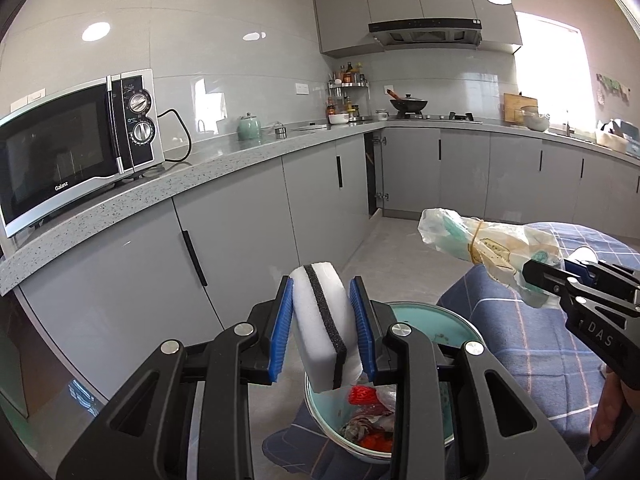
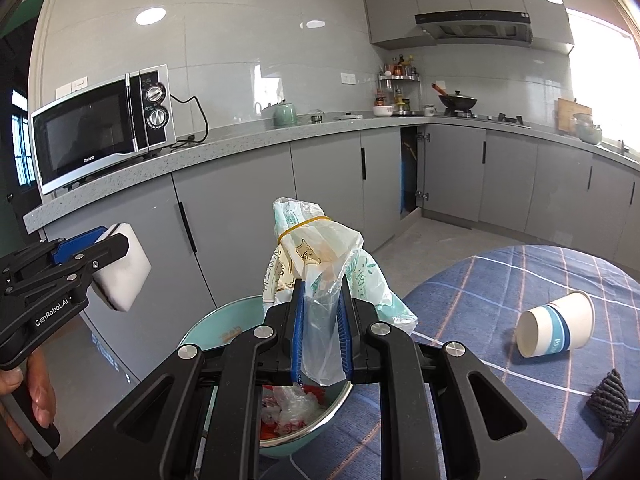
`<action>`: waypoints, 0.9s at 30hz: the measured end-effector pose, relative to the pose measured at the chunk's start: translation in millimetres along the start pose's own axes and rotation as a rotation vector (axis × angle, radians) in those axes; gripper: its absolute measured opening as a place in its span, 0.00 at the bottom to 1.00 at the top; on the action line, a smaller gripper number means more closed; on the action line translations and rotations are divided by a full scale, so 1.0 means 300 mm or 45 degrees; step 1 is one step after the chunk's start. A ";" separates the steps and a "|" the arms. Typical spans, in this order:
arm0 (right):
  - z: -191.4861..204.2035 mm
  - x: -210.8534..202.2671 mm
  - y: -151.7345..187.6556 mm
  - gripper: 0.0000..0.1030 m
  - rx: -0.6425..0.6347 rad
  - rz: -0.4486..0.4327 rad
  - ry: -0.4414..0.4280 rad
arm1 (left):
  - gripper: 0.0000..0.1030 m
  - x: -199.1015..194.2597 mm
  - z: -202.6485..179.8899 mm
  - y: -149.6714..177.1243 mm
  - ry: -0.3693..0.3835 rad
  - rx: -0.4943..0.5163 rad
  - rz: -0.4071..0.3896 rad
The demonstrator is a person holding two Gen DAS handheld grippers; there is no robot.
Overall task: Collect trash
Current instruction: 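Open the right tool to drop the bag while the left tool releases the sponge into the bucket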
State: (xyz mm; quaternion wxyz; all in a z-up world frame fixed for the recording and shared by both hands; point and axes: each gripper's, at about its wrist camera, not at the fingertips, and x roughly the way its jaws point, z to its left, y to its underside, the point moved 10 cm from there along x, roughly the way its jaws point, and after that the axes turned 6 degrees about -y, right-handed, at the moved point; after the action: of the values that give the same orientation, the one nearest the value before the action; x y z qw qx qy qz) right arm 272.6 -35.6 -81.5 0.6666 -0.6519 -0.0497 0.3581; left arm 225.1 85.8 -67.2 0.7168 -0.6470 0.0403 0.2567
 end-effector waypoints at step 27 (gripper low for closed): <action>0.014 0.026 0.008 0.16 -0.013 0.027 -0.014 | 0.29 0.029 -0.008 0.010 0.017 -0.003 0.027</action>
State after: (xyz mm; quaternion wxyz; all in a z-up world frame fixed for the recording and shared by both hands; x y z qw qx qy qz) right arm 275.1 -28.2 -86.1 0.6592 -0.6538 -0.0482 0.3684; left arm 232.1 86.5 -73.8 0.7131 -0.6491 0.0515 0.2600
